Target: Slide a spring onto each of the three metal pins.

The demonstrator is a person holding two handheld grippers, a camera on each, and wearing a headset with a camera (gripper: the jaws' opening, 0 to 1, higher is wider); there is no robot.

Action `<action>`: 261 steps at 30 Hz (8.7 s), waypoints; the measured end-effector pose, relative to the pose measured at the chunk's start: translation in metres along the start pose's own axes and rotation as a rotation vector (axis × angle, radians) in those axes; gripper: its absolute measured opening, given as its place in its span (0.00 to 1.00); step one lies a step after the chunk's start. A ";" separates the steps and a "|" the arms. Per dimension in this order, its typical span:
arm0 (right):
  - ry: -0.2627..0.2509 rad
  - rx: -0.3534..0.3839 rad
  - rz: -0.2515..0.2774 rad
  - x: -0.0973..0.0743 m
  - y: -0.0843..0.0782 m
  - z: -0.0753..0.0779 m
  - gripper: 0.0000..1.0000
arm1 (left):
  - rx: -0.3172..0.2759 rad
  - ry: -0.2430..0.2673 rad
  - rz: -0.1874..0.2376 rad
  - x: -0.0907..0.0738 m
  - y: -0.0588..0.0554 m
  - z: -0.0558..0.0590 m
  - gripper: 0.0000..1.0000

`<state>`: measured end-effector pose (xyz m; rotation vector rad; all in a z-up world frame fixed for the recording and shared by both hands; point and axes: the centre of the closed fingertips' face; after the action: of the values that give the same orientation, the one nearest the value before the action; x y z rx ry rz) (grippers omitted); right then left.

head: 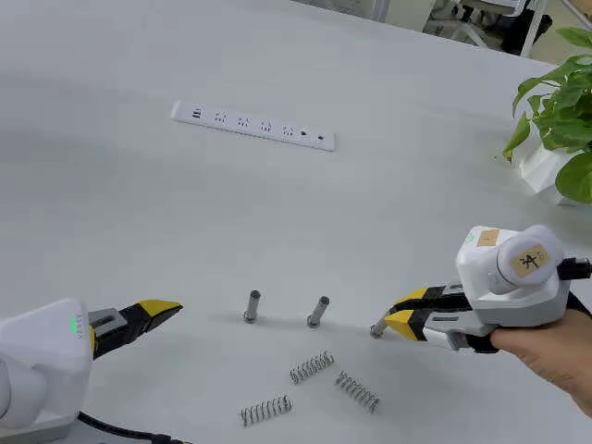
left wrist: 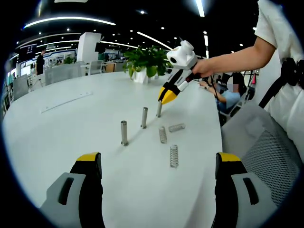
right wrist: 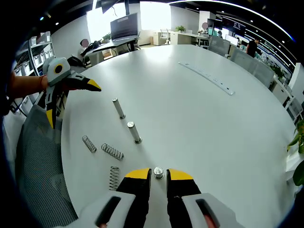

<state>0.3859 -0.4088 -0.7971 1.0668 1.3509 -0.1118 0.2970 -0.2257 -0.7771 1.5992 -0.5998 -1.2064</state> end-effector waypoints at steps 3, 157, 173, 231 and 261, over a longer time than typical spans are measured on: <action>-0.001 0.000 0.003 -0.001 0.001 -0.001 0.10 | 0.000 0.001 0.000 0.000 0.000 0.000 0.99; 0.065 0.029 0.259 -0.068 -0.075 -0.033 0.87 | 0.132 -0.091 -0.529 0.057 -0.046 0.039 0.07; 0.081 0.020 0.264 -0.074 -0.067 -0.041 0.85 | 0.094 -0.090 -0.464 0.052 -0.032 0.042 0.07; 0.576 -0.060 0.316 -0.091 0.027 -0.159 0.14 | 0.094 -0.208 -0.009 0.030 0.098 0.076 0.07; 0.678 0.245 0.513 -0.107 0.053 -0.154 0.06 | 0.022 -0.185 0.084 0.028 0.118 0.067 0.06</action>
<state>0.2755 -0.3294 -0.6571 1.7236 1.6292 0.5197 0.2666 -0.3212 -0.6809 1.4755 -0.7933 -1.2967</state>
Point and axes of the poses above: the centre of the closed fingertips' face, and the gripper's own axes: x roughly forward along the fingers, z roughly to its right, y roughly out of its top, and after that the axes turned 11 degrees about x, right-handed
